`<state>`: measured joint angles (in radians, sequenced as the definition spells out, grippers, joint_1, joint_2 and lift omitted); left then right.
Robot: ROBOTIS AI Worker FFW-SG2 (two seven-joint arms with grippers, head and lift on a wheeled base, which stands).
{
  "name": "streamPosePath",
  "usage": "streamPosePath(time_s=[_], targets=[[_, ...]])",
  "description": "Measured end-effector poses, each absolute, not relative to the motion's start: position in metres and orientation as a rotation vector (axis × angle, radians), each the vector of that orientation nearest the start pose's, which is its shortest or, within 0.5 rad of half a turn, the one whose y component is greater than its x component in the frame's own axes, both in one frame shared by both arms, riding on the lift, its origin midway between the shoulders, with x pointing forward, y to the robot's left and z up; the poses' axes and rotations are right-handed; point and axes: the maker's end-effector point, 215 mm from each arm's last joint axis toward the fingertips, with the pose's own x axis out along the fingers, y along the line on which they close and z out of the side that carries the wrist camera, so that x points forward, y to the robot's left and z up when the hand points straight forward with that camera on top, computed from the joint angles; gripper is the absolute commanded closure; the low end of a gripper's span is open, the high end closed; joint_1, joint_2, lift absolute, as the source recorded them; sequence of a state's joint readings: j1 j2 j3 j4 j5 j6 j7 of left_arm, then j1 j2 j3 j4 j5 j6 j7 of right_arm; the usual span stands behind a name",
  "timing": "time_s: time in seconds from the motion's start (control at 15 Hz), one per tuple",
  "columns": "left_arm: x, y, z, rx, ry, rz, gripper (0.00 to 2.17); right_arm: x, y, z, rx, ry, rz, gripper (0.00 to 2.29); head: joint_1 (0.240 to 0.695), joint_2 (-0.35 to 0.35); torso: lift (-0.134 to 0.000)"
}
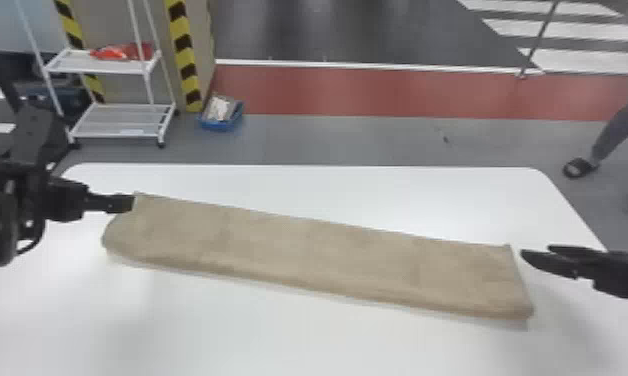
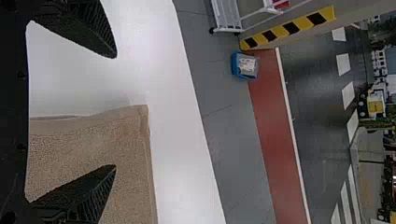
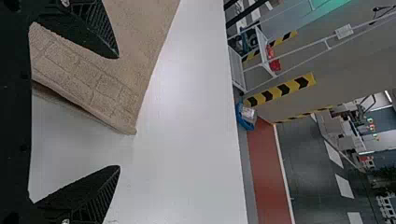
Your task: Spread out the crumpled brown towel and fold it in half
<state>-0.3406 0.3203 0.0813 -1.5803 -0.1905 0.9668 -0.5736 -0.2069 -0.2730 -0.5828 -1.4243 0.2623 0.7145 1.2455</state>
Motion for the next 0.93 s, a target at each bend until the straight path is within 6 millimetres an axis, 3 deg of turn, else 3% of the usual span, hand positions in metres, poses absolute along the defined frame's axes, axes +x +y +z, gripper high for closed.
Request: streamPosePath(time_s=[0.93], targets=[[0.6148, 0.3763, -0.375, 0.182, 0.669, -0.172, 0.04, 0.5087, -0.4367, -0.4126, 0.226, 0.593, 0.455, 0.03, 0.695, -0.059, -0.124]])
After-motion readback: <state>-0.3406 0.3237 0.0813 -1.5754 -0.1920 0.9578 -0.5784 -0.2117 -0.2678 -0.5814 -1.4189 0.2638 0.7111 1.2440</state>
